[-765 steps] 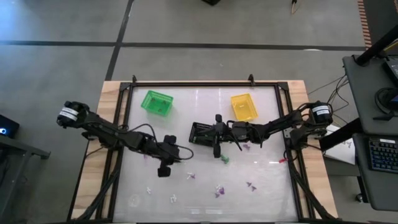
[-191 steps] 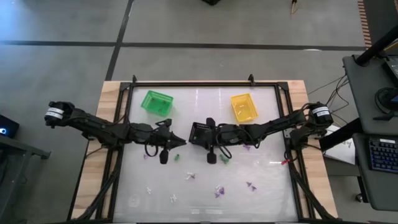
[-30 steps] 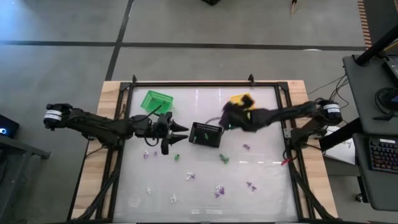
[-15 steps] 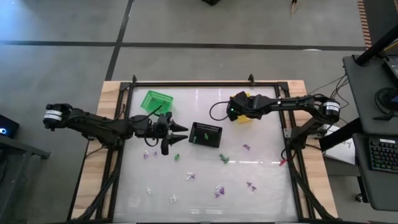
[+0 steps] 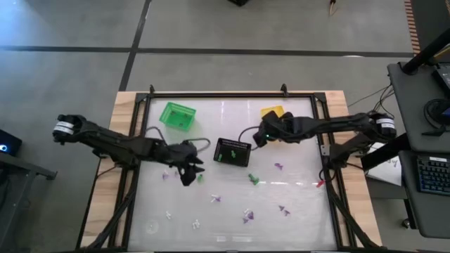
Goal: Sort Halloween decoration
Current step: Put the green skeleton toy into the black bin
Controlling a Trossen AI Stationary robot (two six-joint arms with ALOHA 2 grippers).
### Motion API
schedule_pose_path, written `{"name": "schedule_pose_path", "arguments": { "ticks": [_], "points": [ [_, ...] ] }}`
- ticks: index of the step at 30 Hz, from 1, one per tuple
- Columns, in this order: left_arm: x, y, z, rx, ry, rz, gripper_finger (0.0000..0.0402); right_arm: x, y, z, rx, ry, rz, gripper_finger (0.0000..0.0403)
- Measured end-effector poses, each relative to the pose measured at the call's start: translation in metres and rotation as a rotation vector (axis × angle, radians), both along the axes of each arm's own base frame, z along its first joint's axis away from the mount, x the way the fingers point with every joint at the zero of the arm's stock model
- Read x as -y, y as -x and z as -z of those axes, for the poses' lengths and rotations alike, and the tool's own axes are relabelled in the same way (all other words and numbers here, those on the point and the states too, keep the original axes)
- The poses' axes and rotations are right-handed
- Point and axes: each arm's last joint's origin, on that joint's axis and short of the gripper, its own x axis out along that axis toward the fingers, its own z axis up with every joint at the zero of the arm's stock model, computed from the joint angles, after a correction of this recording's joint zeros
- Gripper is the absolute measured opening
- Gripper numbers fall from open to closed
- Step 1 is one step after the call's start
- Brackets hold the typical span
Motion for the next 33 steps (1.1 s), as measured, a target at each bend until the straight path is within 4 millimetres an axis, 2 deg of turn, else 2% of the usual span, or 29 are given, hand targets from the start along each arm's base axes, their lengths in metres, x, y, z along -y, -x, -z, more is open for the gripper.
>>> {"name": "schedule_pose_path", "arguments": {
  "ticks": [6,9,19,27,33],
  "points": [
    [0.017,-0.014,0.010,-0.224,-0.012,-0.124,0.0153,-0.015,-0.003,-0.008,0.067,0.015,-0.056,0.0102],
    [0.024,-0.025,0.017,-0.276,0.011,-0.176,0.0153,-0.018,-0.004,-0.007,0.068,0.016,-0.065,0.0100],
    [0.041,-0.059,0.032,-0.512,-0.076,-0.217,0.0153,-0.023,-0.005,-0.006,0.067,0.005,-0.091,0.0102],
    [0.041,-0.062,0.055,-0.620,-0.086,-0.282,0.0142,-0.029,-0.007,-0.003,0.055,-0.003,-0.112,0.0098],
    [0.044,-0.066,0.064,-0.633,-0.093,-0.297,0.0119,-0.029,-0.008,-0.004,0.065,-0.003,-0.114,0.0099]
  ]
}}
